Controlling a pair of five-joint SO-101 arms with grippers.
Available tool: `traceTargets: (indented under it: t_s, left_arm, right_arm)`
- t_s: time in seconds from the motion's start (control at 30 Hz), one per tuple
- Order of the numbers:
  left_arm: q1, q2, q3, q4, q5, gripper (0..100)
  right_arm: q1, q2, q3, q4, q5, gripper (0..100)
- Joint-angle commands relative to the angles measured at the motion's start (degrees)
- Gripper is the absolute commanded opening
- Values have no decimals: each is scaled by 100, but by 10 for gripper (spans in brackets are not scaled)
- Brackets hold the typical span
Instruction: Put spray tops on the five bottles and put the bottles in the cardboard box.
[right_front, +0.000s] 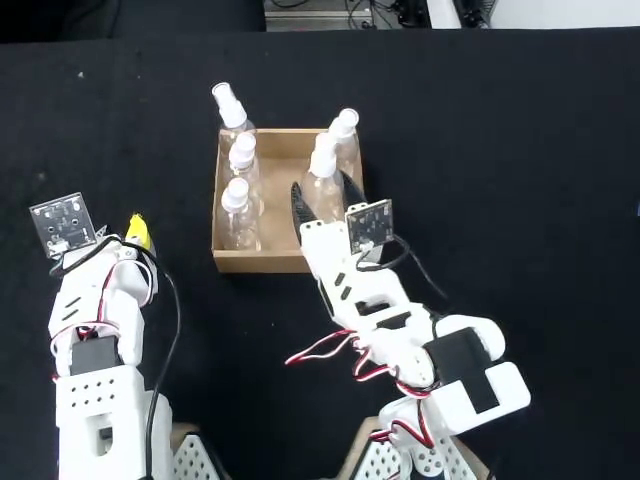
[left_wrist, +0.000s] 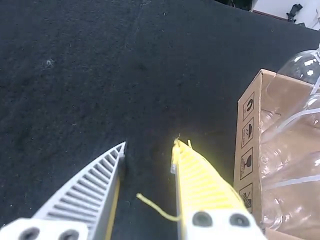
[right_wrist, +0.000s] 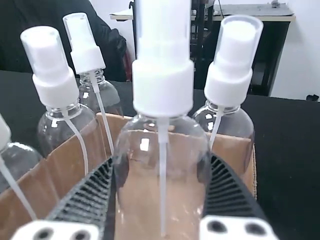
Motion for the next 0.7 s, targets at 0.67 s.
traceTargets:
  t_s: [0.67]
  left_arm:
    - [-75,-88,-66,-141,-9,127]
  right_arm:
    - [-105,-22,-242,18,44,153]
